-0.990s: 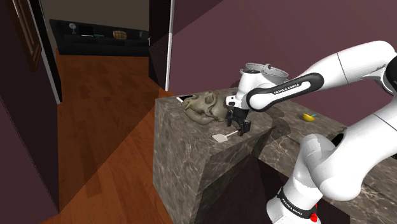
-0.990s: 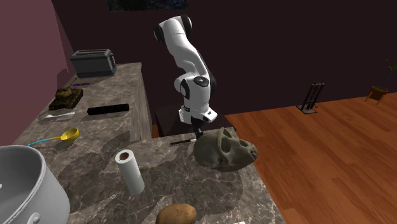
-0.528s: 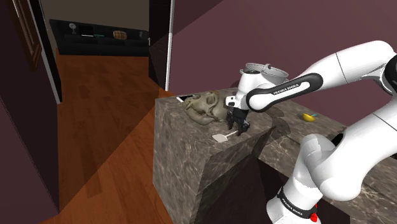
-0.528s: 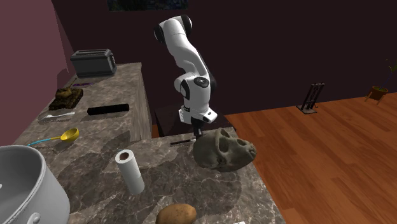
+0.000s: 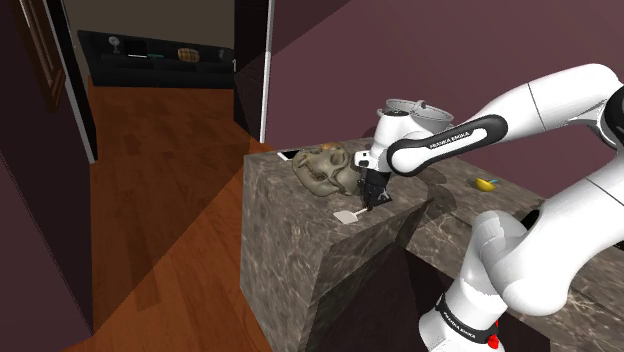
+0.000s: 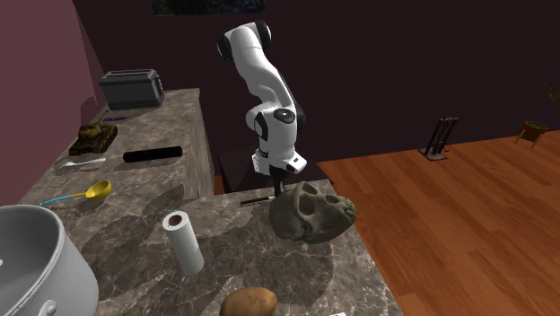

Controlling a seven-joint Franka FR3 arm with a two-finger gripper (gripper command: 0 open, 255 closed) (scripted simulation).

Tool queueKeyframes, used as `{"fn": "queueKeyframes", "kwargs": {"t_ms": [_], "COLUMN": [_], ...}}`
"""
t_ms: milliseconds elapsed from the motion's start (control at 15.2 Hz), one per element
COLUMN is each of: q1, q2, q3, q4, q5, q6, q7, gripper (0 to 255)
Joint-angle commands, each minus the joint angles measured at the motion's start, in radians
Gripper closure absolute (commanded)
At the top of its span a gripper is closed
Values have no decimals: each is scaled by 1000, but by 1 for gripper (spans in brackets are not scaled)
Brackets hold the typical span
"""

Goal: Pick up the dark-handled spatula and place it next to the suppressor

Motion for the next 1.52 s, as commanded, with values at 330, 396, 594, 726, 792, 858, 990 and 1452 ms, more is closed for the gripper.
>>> {"fn": "queueKeyframes", "kwargs": {"t_ms": [330, 396, 594, 726, 792, 858, 990, 1452], "q1": [-10, -11, -14, -16, -16, -17, -17, -16], "q2": [-57, -67, -94, -111, -119, -126, -139, -175], "q3": [32, 38, 56, 67, 73, 78, 89, 124], "q4": [32, 39, 62, 78, 86, 95, 112, 181], "q5": [4, 5, 11, 15, 18, 20, 25, 45], "q6": [-87, -105, -155, -187, -203, -219, -250, -355], "q7": [1, 1, 1, 0, -1, -1, -3, -9], "gripper": [255, 255, 255, 255, 255, 255, 255, 255]}}
